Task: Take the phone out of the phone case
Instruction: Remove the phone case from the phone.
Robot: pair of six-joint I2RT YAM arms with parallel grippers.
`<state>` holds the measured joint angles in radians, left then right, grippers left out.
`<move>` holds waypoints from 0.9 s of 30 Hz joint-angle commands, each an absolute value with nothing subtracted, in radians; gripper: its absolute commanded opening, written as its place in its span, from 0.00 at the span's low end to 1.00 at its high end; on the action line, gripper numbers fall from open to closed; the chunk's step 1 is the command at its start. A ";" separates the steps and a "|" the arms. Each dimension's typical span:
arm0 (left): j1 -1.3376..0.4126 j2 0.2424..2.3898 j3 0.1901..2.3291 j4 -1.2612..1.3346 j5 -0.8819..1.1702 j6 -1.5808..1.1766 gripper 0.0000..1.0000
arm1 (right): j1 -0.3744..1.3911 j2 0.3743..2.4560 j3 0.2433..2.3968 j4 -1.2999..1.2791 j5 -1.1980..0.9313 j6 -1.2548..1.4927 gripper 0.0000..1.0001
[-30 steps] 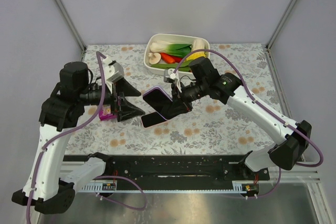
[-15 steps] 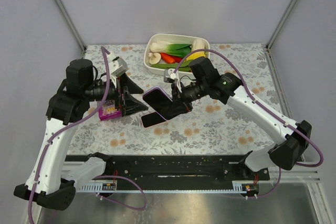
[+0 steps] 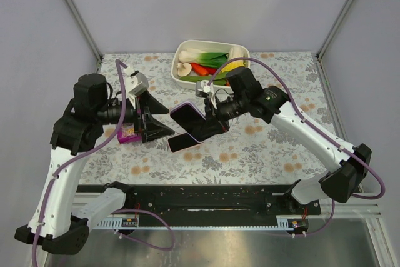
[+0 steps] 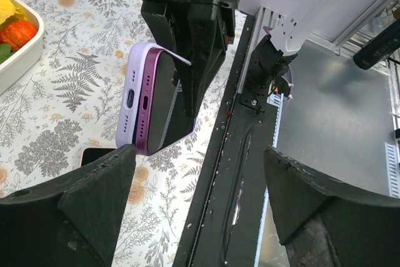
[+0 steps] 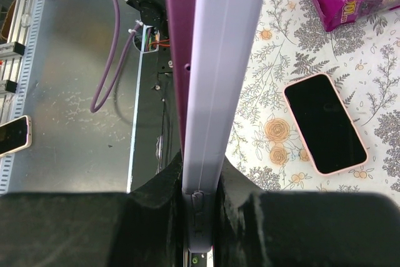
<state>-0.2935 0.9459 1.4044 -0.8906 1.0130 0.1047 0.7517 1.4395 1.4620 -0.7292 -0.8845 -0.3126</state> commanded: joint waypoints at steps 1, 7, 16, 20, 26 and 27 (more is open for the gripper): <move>-0.295 0.945 1.398 -0.865 1.032 0.117 0.86 | 0.742 1.430 1.528 -0.663 -0.942 -0.299 0.00; -0.295 0.962 1.374 -0.798 1.039 0.084 0.86 | 0.742 1.430 1.526 -0.663 -0.948 -0.296 0.00; -0.302 0.973 1.341 -0.755 1.100 0.040 0.86 | 0.738 1.425 1.523 -0.647 -0.950 -0.287 0.00; -0.321 0.969 1.321 -0.743 1.117 0.026 0.86 | 0.736 1.434 1.529 -0.640 -0.950 -0.270 0.00; -0.336 0.963 1.296 -0.729 1.173 0.014 0.86 | 0.735 1.450 1.545 -0.634 -0.946 -0.253 0.00; -0.336 0.963 1.296 -0.729 1.181 0.014 0.86 | 0.733 1.450 1.543 -0.634 -0.951 -0.253 0.00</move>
<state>-0.3134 0.9665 1.3087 -0.7574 1.0679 0.0429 0.7364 1.4452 1.4700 -0.7486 -0.8886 -0.2752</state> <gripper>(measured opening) 0.856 0.200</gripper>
